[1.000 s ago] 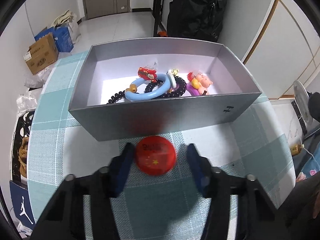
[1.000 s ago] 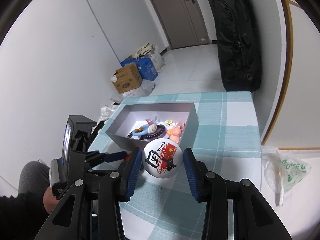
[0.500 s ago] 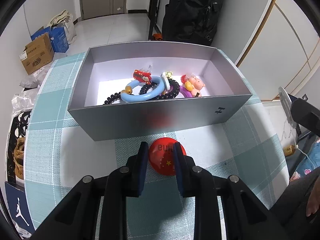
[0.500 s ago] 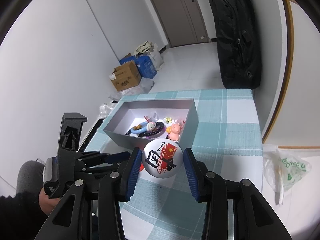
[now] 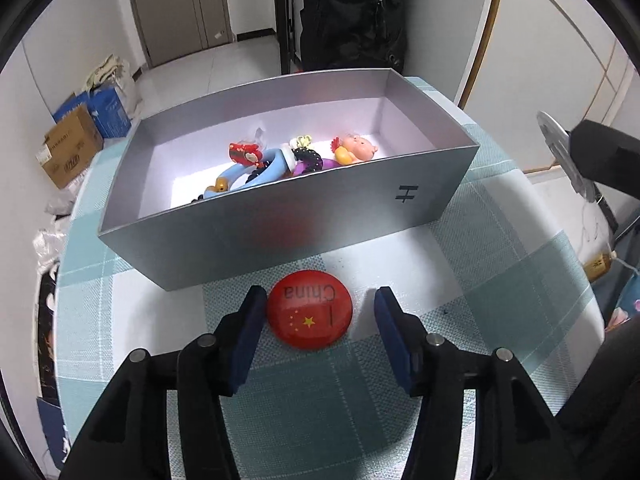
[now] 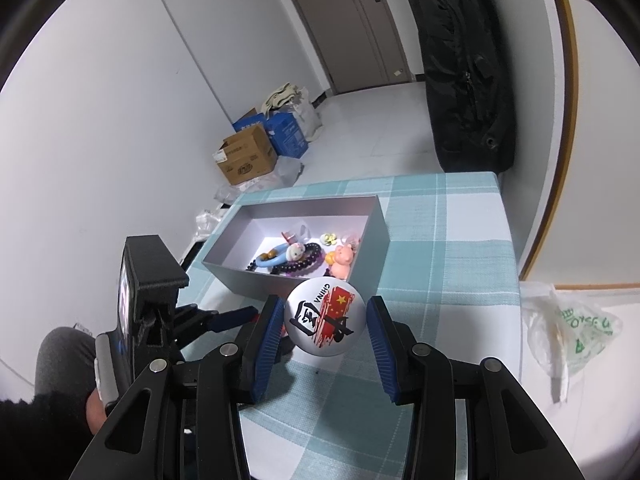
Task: Organize jewelry
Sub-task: 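Lift both badges over the box with both grippers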
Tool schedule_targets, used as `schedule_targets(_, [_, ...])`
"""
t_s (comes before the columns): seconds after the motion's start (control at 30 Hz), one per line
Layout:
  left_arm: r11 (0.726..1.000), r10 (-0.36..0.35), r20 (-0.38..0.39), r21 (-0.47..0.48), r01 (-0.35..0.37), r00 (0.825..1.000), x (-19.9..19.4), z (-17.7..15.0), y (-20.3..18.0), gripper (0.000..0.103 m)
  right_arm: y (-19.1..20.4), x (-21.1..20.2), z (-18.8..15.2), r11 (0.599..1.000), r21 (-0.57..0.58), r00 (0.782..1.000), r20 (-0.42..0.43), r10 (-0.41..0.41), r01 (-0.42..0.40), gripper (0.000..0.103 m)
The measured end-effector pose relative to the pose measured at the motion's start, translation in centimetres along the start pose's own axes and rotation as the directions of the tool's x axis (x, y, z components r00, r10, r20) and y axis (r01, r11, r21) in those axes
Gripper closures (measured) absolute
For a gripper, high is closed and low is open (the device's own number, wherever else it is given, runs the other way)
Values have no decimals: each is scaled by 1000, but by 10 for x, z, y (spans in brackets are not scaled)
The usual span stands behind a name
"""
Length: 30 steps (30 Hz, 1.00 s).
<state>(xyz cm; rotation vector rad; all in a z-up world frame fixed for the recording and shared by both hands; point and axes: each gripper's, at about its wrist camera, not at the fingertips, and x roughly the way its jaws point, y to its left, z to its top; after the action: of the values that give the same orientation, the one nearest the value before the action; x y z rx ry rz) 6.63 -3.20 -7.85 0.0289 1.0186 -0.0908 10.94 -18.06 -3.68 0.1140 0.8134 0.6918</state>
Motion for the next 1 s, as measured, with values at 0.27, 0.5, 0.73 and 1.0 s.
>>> schedule_targets(0.27, [1000, -24, -12, 6, 24, 1000, -5, -2, 2, 65, 1, 0, 3, 1000, 2, 1000, 6, 11, -11, 61])
schedule_targets(0.5, [999, -40, 91, -26, 43, 995, -40, 8, 5, 65, 6, 2, 9, 1000, -2, 1000, 11, 24, -24, 61])
schedule_targets(0.73, [993, -71, 158, -81, 84, 985, -60, 22, 16, 65, 12, 7, 20, 999, -9, 999, 20, 44, -43, 61])
schedule_targets(1.0, [979, -116, 186, -143, 144, 976, -59, 44, 37, 65, 21, 25, 37, 997, -28, 998, 13, 69, -69, 61])
